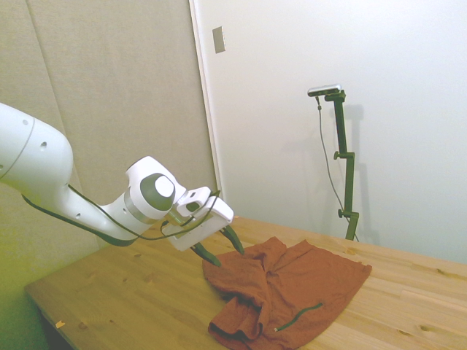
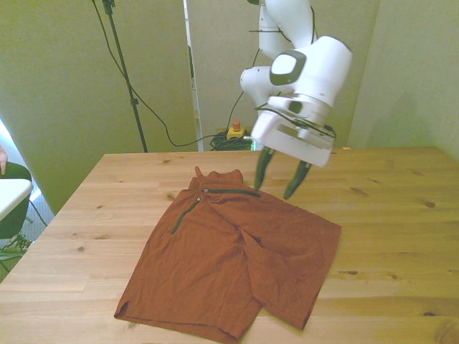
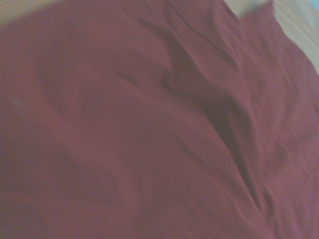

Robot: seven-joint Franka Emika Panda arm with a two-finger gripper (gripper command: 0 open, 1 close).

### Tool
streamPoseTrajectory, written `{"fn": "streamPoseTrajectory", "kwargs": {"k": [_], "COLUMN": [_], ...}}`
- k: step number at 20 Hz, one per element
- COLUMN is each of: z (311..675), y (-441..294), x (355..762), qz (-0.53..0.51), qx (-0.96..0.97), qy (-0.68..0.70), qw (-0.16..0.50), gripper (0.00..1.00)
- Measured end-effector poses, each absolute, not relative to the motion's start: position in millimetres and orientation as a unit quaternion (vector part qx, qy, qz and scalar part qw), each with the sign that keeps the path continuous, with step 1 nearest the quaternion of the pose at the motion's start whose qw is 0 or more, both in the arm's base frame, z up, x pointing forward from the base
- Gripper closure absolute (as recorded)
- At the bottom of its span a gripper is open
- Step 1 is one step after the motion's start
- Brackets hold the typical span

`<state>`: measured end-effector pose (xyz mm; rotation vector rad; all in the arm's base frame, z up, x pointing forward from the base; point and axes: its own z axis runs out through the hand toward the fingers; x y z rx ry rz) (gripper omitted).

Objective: Fold the shorts

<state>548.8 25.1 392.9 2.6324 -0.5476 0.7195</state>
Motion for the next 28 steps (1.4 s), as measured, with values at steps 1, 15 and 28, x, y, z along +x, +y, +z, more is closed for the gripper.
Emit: {"fn": "streamPoseTrajectory", "kwargs": {"k": [1,15,28], "z": [388.8,336.1,332.7], "y": [42.0,111.4,77.8], "x": [551.5,553.0,559.8], "qz": [0.258,0.282,0.284], "qx": [0.931,0.93,0.926], "qy": [-0.185,-0.116,-0.126], "qw": [0.181,0.203,0.216], "gripper": [0.0,0.0,1.0]}}
